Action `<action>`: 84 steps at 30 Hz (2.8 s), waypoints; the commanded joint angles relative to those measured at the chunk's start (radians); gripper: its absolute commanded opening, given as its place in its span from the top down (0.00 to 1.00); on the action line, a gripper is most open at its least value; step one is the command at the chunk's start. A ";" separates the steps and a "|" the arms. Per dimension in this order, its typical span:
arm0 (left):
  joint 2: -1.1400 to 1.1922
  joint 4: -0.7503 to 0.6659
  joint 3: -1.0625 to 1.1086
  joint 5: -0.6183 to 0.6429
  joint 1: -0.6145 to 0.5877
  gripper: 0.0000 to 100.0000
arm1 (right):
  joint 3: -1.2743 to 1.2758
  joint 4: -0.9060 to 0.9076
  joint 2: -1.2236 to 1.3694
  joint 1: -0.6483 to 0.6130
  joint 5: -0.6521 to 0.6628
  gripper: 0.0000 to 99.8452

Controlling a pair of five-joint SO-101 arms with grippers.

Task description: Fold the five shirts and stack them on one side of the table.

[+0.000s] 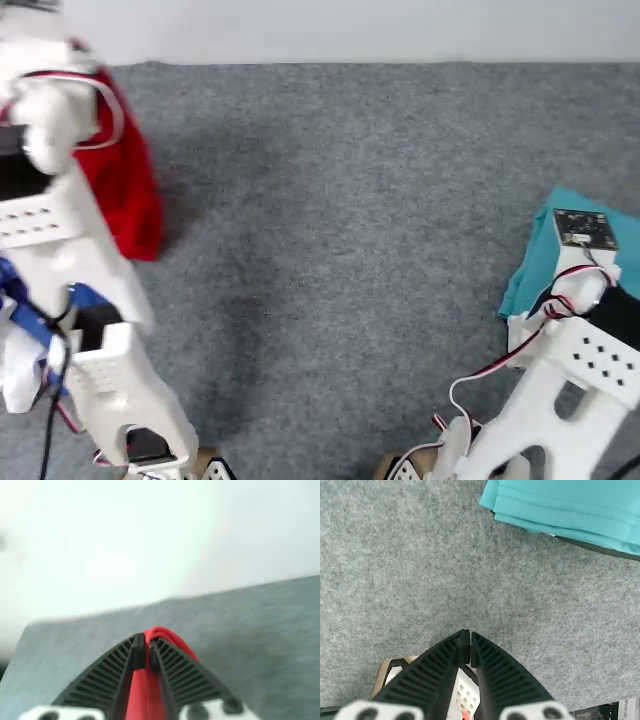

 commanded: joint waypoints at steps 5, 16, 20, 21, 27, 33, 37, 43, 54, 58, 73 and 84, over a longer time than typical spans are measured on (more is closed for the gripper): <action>-0.017 0.020 -0.154 0.008 0.368 1.00 | 0.074 0.042 -0.022 -0.002 -0.011 0.99; -0.040 0.021 0.162 0.008 0.362 1.00 | 0.058 0.039 -0.022 -0.010 -0.006 0.99; -0.035 0.018 0.556 -0.002 0.282 1.00 | 0.058 0.038 -0.022 -0.048 -0.005 0.99; -0.031 0.017 0.645 -0.011 0.267 1.00 | 0.058 0.038 -0.022 -0.071 -0.005 0.99; 0.006 -0.058 1.055 -0.080 0.152 1.00 | 0.058 0.019 -0.012 -0.297 -0.009 0.99; 0.005 -0.060 1.119 -0.080 -0.005 0.96 | 0.058 -0.065 -0.010 -0.503 -0.009 0.99; 0.003 -0.012 1.118 -0.081 -0.071 0.87 | 0.058 -0.111 0.007 -0.607 -0.006 0.98; 0.003 0.018 1.032 -0.078 -0.184 0.86 | 0.031 -0.220 0.188 -0.648 -0.008 0.98; -0.321 0.018 1.044 -0.072 -0.382 0.86 | -0.457 -0.136 0.696 -0.654 -0.229 0.78; -0.474 0.018 1.171 -0.072 -0.410 0.86 | -0.617 -0.054 0.881 -0.688 -0.264 0.76; -0.760 -0.107 1.566 -0.078 -0.480 0.86 | -0.847 -0.007 1.268 -0.722 -0.259 0.76; -0.763 -0.138 1.603 -0.078 -0.479 0.86 | -0.948 0.033 1.250 -0.659 -0.071 0.99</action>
